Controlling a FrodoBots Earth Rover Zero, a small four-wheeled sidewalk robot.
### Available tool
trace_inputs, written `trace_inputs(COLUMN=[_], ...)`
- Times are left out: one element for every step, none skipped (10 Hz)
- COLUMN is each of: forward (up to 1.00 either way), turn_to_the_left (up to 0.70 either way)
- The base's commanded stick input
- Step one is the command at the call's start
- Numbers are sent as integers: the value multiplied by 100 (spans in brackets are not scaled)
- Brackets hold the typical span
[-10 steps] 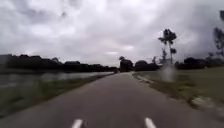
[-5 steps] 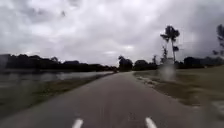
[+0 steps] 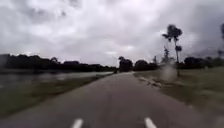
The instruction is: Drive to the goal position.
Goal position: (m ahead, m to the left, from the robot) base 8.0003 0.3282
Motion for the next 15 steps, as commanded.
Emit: trace_inputs(forward=[84, 84, 84, 84, 84, 84, 84, 84, 84, 84, 84, 84, 84, 84, 84], turn_to_the_left=[3, 3, 3, 3, 3, 3, 3, 3, 3, 3, 3, 3, 3, 3, 3])
